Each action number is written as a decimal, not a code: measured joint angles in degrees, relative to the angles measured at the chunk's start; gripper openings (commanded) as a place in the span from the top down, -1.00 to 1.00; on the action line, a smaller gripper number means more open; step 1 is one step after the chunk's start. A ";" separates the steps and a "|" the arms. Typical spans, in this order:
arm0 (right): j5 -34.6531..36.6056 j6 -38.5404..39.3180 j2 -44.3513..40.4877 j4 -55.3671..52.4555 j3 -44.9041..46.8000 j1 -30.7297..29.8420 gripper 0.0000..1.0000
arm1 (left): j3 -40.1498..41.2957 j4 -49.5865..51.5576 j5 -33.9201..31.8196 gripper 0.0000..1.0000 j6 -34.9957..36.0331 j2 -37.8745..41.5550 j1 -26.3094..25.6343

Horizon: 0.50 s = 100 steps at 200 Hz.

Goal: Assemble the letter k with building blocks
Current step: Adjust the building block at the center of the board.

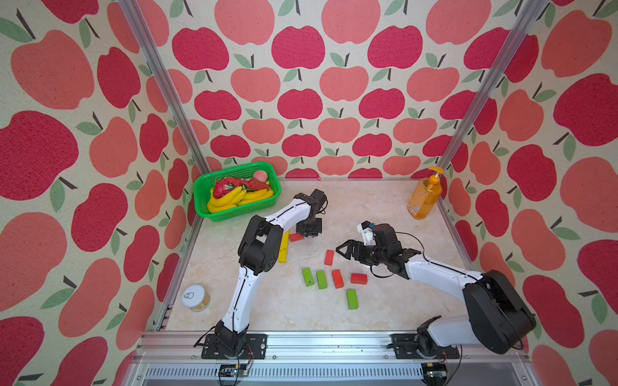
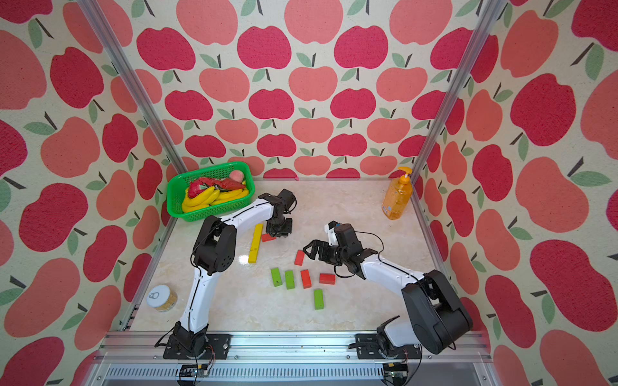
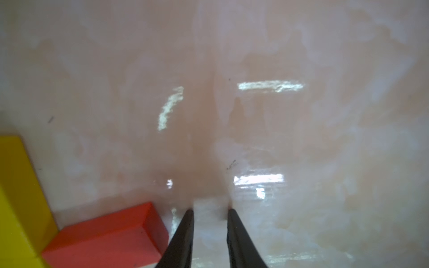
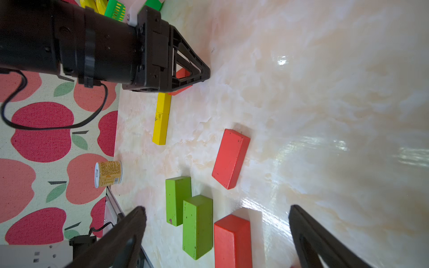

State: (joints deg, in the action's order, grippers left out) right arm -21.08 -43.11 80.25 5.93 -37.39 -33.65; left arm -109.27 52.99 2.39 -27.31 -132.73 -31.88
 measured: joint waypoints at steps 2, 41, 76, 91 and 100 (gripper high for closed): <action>0.00 0.00 -0.02 0.00 0.00 0.00 -0.99 | -0.09 0.07 0.00 0.43 0.00 -0.04 0.04; 0.02 0.00 -0.22 -0.02 0.00 0.00 -0.99 | -0.20 0.59 -0.48 0.43 -0.11 -0.09 0.28; 0.00 0.00 -0.22 0.00 0.00 0.00 -0.99 | -0.20 0.85 -0.98 0.43 -0.13 -0.09 0.61; 0.00 0.00 -0.22 0.00 0.00 0.00 -0.99 | -0.20 0.98 -1.16 0.43 -0.13 -0.09 0.79; 0.00 0.00 -0.22 0.00 0.00 0.00 -0.99 | -0.20 1.05 -1.36 0.43 -0.13 -0.09 0.87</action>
State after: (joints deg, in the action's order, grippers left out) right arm -21.08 -43.11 80.03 5.93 -37.39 -33.65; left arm -109.47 54.04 1.04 -27.44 -132.81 -31.00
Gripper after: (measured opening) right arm 0.993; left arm 0.284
